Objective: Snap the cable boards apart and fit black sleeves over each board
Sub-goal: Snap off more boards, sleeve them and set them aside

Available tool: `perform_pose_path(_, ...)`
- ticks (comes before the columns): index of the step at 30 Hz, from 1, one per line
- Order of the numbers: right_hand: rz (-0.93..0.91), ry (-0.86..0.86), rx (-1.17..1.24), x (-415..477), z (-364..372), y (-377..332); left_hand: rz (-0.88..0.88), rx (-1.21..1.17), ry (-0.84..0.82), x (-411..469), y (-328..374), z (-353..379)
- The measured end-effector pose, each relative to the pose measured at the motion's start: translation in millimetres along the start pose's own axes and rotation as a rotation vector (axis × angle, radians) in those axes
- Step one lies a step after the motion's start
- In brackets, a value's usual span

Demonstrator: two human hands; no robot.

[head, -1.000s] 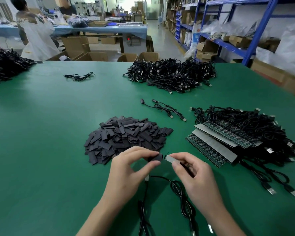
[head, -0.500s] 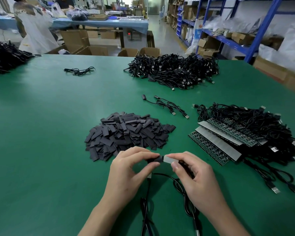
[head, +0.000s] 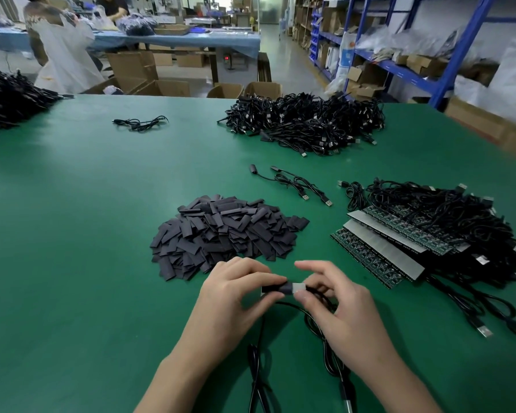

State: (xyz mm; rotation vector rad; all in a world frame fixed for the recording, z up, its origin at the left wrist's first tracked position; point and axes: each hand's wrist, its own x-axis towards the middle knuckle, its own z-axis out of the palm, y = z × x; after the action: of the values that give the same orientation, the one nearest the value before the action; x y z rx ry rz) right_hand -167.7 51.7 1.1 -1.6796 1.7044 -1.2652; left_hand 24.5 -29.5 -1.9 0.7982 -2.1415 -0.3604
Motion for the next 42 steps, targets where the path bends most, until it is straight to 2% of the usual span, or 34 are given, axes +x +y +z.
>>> perform_pose_path(6,0.088,0.043,-0.019,2.2,-4.6,2.1,0.002,0.016,0.005,-0.2,-1.1,1.4)
perform_pose_path(16,0.210,-0.073,0.234,4.0,-5.7,0.6,0.092,0.089,0.002,-2.6,-3.7,1.2)
perform_pose_path(24,0.243,-0.063,0.320,4.0,-4.6,-2.7,0.123,0.121,0.023,-3.0,-1.8,6.0)
perform_pose_path(27,0.242,-0.047,0.351,4.4,-6.0,-3.3,0.050,0.039,0.019,-2.7,2.1,5.1)
perform_pose_path(31,0.234,-0.037,0.353,4.1,-7.4,-3.4,-0.138,-0.218,0.021,-3.0,9.6,3.4)
perform_pose_path(42,0.209,-0.091,0.290,2.6,0.4,-5.8,-0.236,-0.279,0.024,-0.9,13.3,5.0)
